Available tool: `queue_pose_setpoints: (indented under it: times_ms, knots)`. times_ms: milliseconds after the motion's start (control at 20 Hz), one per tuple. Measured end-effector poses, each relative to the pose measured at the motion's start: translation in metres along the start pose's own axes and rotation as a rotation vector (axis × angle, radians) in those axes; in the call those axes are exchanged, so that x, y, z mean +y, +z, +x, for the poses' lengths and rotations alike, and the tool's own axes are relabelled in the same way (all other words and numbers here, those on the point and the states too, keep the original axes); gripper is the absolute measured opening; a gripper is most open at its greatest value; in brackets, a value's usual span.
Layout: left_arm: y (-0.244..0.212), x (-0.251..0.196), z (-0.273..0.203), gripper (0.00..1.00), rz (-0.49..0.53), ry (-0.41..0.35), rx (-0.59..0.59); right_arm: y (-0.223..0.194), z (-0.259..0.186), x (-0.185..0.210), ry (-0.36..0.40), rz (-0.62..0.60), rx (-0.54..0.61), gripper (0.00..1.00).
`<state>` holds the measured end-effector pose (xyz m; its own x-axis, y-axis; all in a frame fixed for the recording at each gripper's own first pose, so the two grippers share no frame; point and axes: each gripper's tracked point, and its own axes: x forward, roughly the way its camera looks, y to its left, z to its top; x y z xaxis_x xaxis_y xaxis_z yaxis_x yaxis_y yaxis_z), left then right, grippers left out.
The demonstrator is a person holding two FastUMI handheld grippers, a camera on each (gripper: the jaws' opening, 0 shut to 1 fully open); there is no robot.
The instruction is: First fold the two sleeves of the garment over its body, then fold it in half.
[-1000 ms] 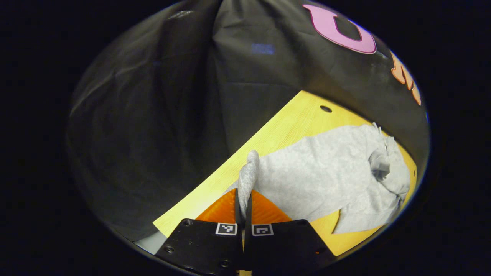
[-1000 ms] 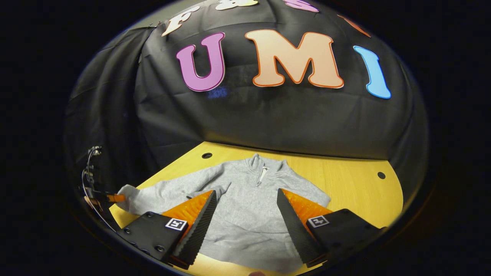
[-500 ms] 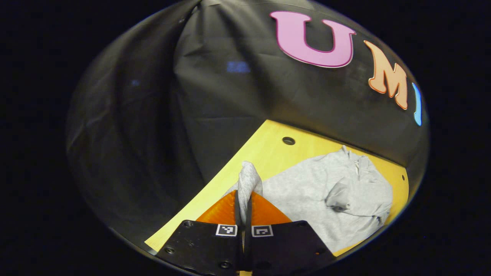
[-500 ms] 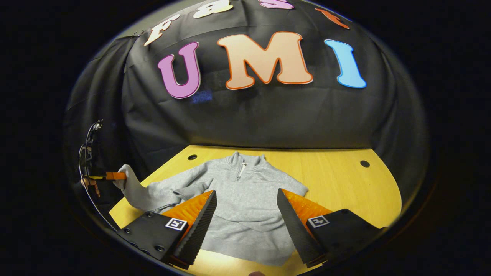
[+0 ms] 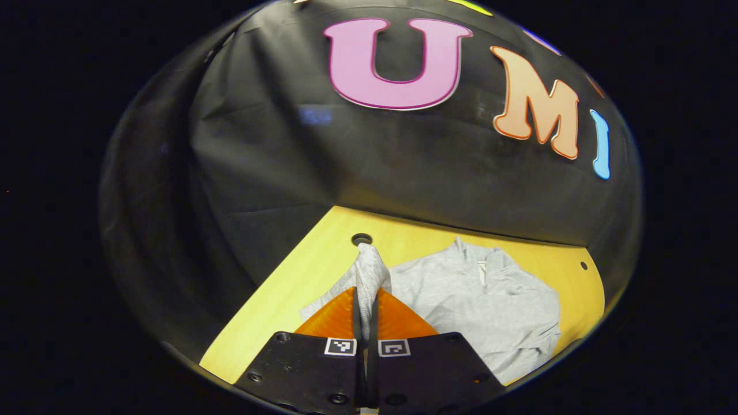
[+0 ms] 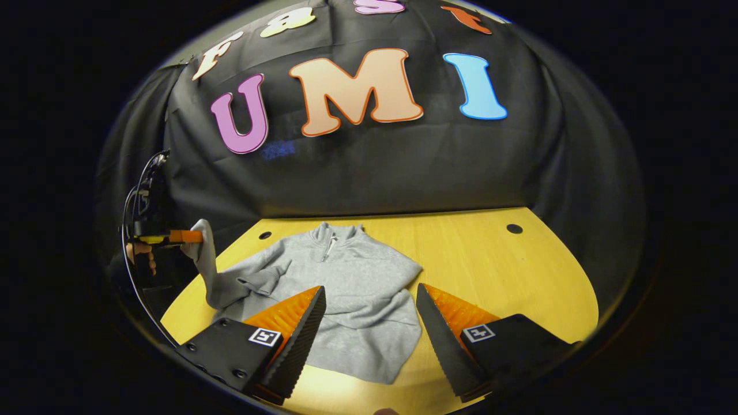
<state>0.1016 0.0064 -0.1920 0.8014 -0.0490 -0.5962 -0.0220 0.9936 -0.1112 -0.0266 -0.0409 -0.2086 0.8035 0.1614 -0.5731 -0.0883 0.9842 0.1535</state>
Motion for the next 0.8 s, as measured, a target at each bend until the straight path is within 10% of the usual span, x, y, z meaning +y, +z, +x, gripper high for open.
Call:
queue_pose_setpoints:
  times_ms: [800]
  knots:
    - [0.008, -0.242, 0.018, 0.0, 0.164, -0.271, -0.015, -0.016, -0.053, -0.115, -0.132, 0.064, 0.009, 0.94]
